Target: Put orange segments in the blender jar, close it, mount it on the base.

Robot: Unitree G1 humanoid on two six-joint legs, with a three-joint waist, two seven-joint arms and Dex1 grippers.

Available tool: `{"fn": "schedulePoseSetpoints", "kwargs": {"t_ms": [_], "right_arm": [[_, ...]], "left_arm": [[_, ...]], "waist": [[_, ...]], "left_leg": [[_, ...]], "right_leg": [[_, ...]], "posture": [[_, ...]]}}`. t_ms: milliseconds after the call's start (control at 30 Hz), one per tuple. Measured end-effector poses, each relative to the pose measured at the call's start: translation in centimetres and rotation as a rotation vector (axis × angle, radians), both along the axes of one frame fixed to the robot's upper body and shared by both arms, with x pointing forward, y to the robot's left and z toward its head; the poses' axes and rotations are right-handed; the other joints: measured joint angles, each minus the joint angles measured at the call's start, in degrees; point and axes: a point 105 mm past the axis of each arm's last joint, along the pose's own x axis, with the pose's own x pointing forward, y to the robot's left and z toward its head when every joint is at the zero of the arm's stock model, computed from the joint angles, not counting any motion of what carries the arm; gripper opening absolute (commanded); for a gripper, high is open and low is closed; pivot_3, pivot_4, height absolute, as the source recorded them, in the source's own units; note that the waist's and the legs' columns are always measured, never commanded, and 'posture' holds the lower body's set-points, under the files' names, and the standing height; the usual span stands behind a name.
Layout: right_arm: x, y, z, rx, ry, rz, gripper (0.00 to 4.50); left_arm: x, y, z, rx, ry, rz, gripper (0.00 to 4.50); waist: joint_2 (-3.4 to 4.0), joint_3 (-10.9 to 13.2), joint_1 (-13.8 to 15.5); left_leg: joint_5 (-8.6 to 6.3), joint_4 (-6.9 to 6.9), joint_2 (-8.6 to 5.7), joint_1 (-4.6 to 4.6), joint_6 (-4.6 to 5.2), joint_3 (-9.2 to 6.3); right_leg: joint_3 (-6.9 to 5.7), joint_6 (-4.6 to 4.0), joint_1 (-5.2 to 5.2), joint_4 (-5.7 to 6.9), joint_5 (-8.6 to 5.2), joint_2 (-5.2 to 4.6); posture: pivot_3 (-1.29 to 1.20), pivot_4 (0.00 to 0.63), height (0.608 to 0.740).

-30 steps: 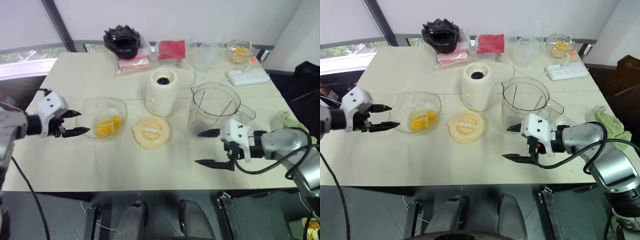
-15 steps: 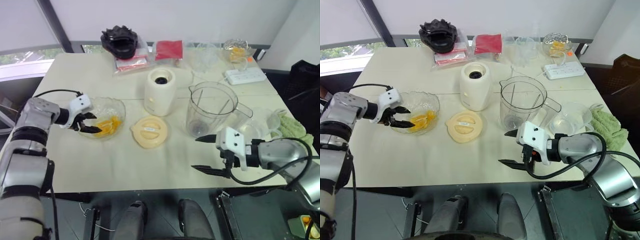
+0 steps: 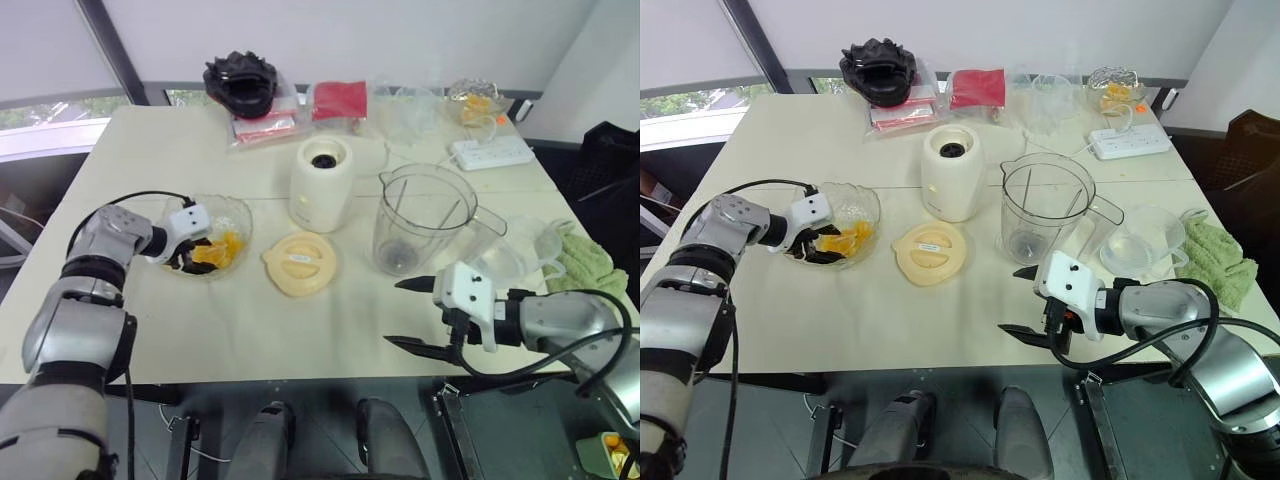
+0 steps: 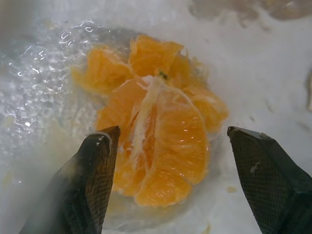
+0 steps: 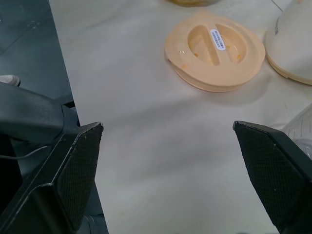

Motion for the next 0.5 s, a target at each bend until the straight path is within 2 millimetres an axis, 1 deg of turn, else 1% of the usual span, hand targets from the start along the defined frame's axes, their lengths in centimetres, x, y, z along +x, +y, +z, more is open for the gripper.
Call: {"fn": "schedulePoseSetpoints", "kwargs": {"t_ms": [200, 333, 433, 500], "right_arm": [[0.16, -0.22, 0.02, -0.016, -0.012, -0.013, 4.48], [0.26, -0.32, 0.03, -0.024, -0.019, -0.02, 4.48], [0.35, -0.37, 0.05, -0.027, -0.025, -0.026, 4.5], [0.42, -0.4, 0.08, -0.028, -0.03, -0.031, 4.5]], "left_arm": [[0.27, 0.87, -0.86, 0.083, -0.037, 0.036, 3.67], [0.54, 0.94, -0.97, 0.123, -0.068, 0.031, 3.67], [0.75, 0.88, -1.01, 0.13, -0.087, 0.037, 2.85], [0.93, 0.79, -0.99, 0.131, -0.102, 0.043, 1.92]], "waist": [[-0.01, -0.01, 0.0], [0.01, -0.03, 0.02], [0.01, -0.04, 0.09], [0.0, -0.05, 0.06]], "left_leg": [[0.0, 0.0, 0.0, 0.0, 0.0, 0.0], [0.0, 0.01, 0.0, 0.04, 0.0, 0.0], [0.0, 0.02, 0.0, 0.08, 0.0, 0.0], [0.0, 0.04, 0.0, 0.09, 0.0, 0.0]], "right_leg": [[0.0, 0.01, 0.01, 0.0, 0.01, 0.0], [0.0, 0.02, 0.04, 0.01, 0.01, 0.0], [0.0, 0.02, 0.11, 0.02, 0.01, 0.0], [0.0, 0.02, 0.13, 0.02, 0.01, 0.0]], "posture": [[0.0, 0.15, 0.74], [0.0, 0.15, 0.74], [0.0, 0.15, 0.74], [0.0, 0.15, 0.74]]}}
